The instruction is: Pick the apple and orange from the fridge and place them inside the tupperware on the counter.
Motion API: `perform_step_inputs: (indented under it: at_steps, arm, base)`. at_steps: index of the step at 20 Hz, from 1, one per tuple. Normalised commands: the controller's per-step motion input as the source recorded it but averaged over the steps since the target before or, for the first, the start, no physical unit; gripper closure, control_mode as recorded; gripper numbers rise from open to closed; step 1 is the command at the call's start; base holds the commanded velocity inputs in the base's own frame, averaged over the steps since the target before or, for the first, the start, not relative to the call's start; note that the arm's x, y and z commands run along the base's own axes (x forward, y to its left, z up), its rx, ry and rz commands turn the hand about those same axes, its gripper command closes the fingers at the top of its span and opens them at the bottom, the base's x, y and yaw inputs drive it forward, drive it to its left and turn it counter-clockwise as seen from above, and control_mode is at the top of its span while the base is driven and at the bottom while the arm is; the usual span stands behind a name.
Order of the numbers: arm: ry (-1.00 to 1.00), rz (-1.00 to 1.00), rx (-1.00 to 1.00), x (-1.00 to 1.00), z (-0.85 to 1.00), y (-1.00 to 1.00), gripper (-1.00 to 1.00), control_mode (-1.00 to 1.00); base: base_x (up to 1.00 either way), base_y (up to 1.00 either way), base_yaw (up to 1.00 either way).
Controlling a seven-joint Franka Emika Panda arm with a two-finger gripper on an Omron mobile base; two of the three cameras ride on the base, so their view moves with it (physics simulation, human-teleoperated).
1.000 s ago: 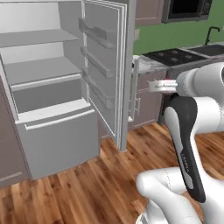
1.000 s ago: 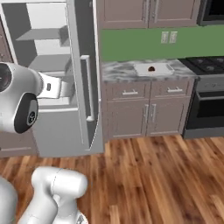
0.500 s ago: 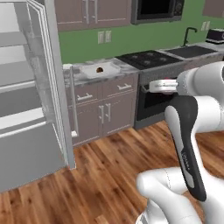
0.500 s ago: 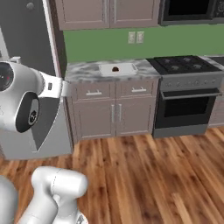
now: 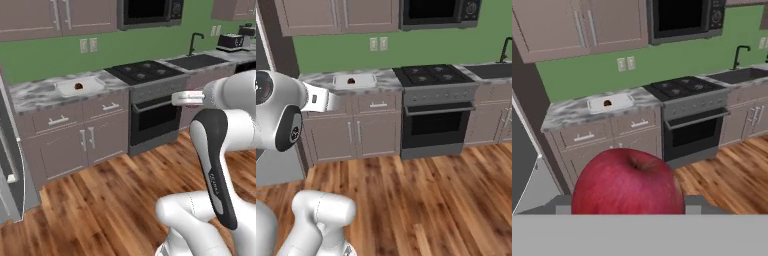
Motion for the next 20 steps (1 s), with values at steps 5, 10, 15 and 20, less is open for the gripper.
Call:
perform_step_inputs:
  at_steps: [5,10,15,20]
  arm:
    - [0.00,0.00,0.00,0.00,0.00,0.00,1.00,1.00]
    - [0.00,0.00,0.00,0.00,0.00,0.00,1.00,1.00]
    - [0.00,0.00,0.00,0.00,0.00,0.00,1.00,1.00]
    - [0.00,0.00,0.00,0.00,0.00,0.00,1.00,1.00]
  base:
    - [0.81,-0.22,0.00]
    - [1.00,-0.02,0.04]
    - [1.00,0.00,0.10]
    - [1.00,0.01,0.13]
